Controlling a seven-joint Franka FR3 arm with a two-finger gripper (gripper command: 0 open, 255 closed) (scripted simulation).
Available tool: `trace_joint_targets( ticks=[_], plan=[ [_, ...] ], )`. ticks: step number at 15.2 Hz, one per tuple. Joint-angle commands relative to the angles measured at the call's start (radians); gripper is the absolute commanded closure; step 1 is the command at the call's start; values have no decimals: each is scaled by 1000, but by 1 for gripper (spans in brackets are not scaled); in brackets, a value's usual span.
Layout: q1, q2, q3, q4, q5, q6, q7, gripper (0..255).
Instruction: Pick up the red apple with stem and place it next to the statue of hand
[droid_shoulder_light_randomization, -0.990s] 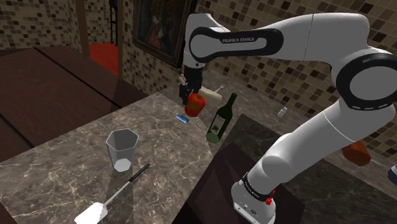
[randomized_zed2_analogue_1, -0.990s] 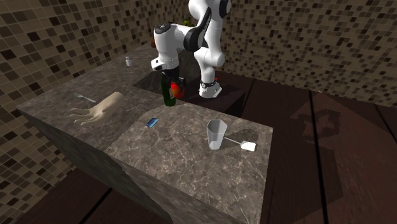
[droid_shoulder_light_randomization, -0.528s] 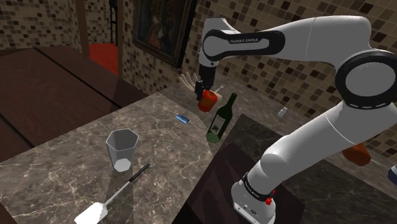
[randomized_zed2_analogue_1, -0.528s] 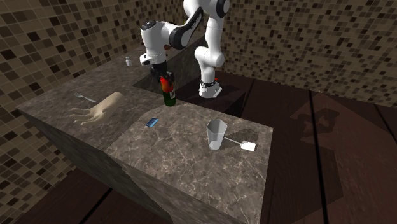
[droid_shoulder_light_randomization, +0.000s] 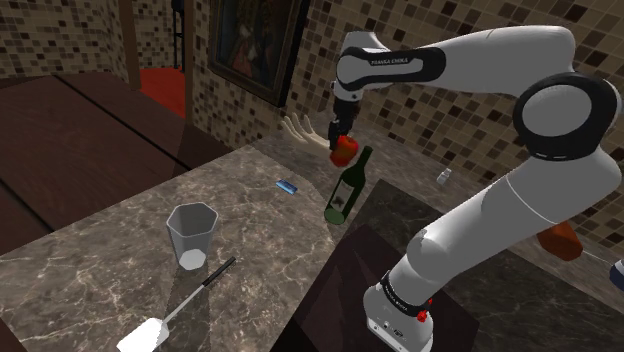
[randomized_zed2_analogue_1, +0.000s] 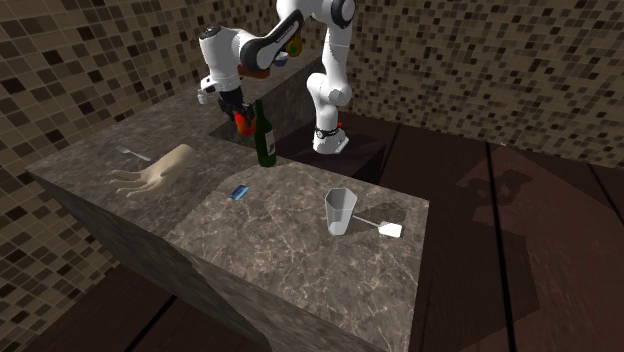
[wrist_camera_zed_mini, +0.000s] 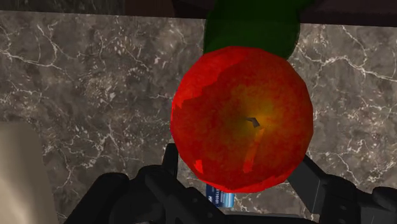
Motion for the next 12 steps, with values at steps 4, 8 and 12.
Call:
trace_joint_targets(
  ticks=[4,8,12],
  plan=[
    [-56,61,-74,57,-30,19,-118,255],
    [-99,121,-127,122,-43,25,-209,255],
    [-141,195,-174,205,-44,28,-300,255]
  ],
)
